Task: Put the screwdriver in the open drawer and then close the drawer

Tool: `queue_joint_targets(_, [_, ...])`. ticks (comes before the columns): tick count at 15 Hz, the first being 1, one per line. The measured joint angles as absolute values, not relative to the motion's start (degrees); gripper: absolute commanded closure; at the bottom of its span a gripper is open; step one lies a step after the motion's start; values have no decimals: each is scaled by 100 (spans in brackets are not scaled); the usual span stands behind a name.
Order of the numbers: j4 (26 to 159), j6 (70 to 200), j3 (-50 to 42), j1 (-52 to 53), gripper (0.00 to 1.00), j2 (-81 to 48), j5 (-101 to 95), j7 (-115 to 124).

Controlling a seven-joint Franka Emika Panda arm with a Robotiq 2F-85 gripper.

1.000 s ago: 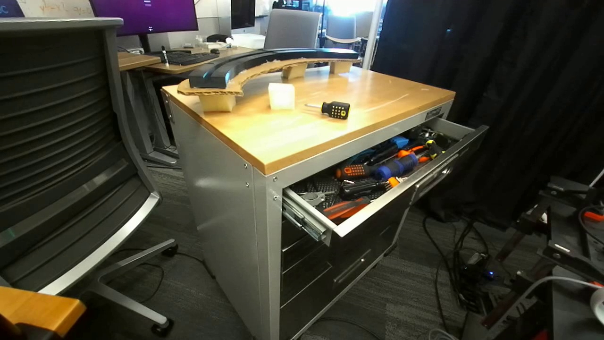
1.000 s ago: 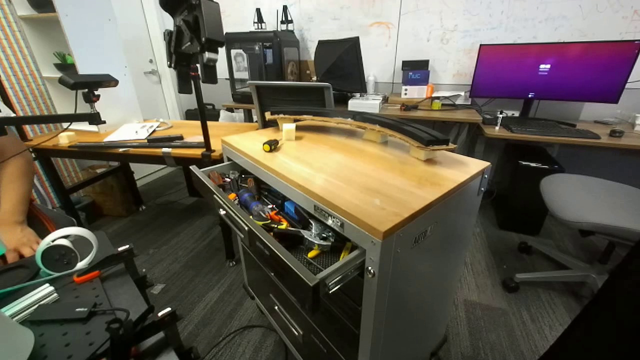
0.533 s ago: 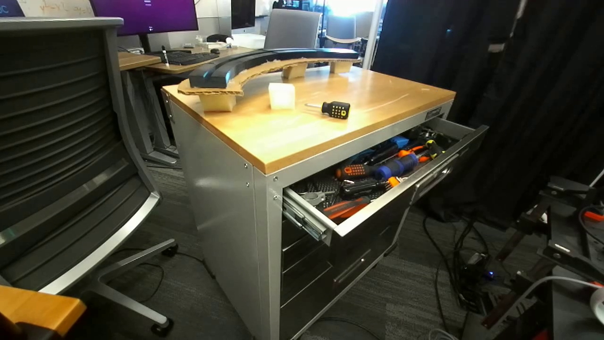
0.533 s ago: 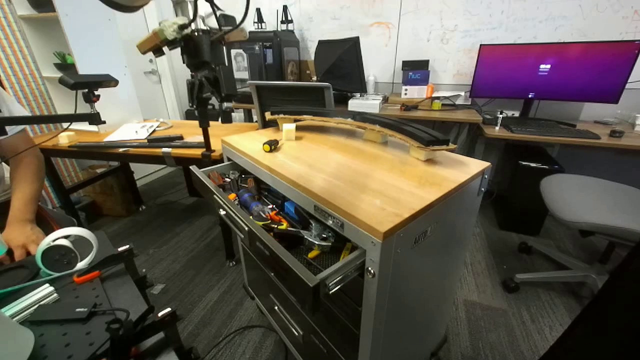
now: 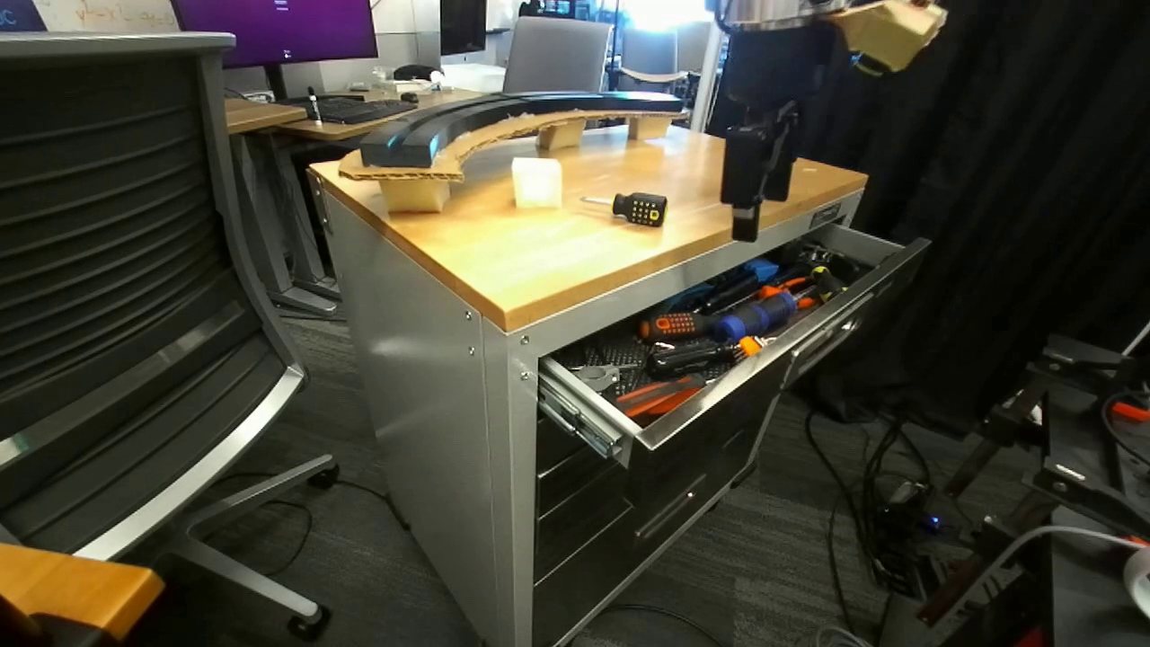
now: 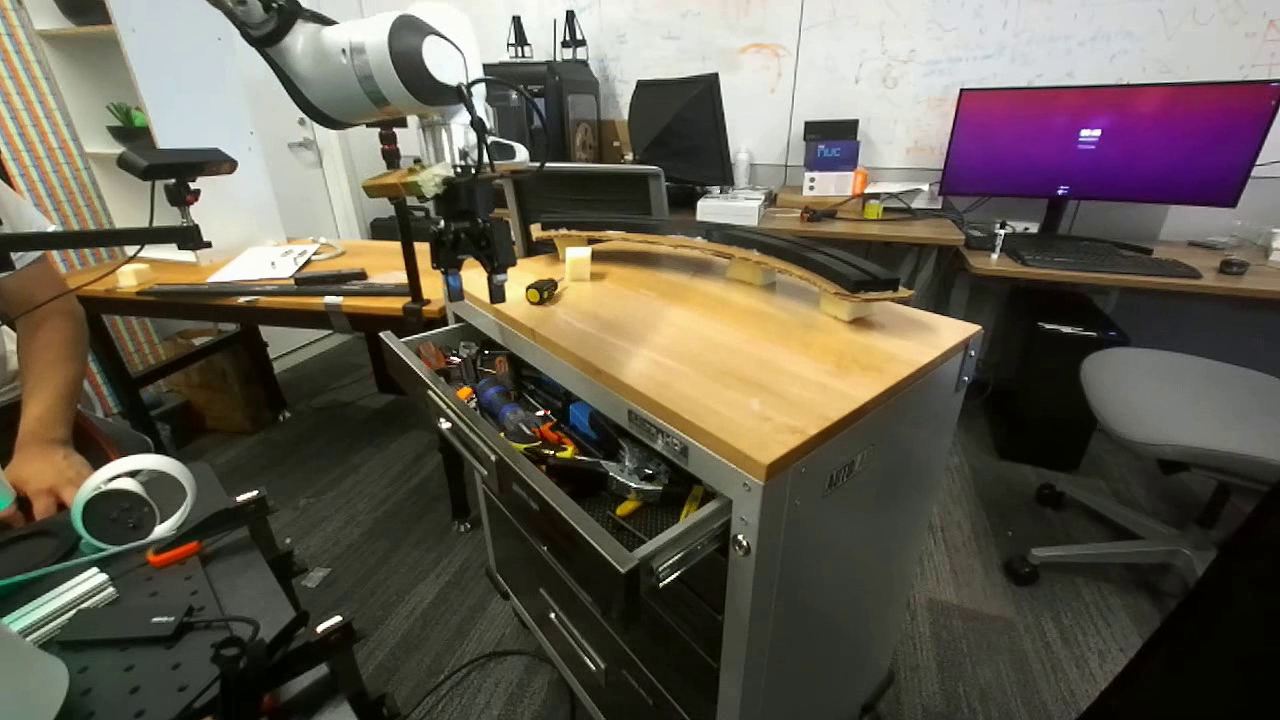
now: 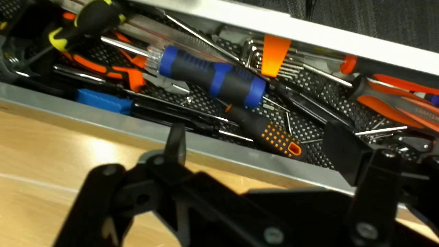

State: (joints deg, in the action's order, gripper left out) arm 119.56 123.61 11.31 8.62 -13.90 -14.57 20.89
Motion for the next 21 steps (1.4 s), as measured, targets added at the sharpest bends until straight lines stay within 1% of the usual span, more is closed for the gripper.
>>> queue_joint_targets(5, [10910, 12394, 837, 1168, 0, -2310, -1532, 2083])
queue_joint_targets(10, [10155, 12392, 664, 1385, 0, -2721, -1532, 2076])
queue_joint_targets(11, [10041, 12391, 635, 1410, 4, -2781, -1532, 2076])
queue_joint_targets(12, [9940, 12391, 600, 1429, 26, -2840, -1532, 2076])
queue_joint_targets(13, [9865, 12391, 556, 1444, 29, -2889, -1532, 2076])
queue_joint_targets(14, [9807, 12390, 513, 1449, 29, -2928, -1532, 2076])
queue_joint_targets(16, [9752, 12390, 433, 1449, 44, -2961, -1532, 2076])
queue_joint_targets(17, [9742, 12388, 399, 1449, 54, -2962, -1532, 2076])
queue_joint_targets(21, [9723, 12348, 352, 1433, 83, -2951, -1481, 1979])
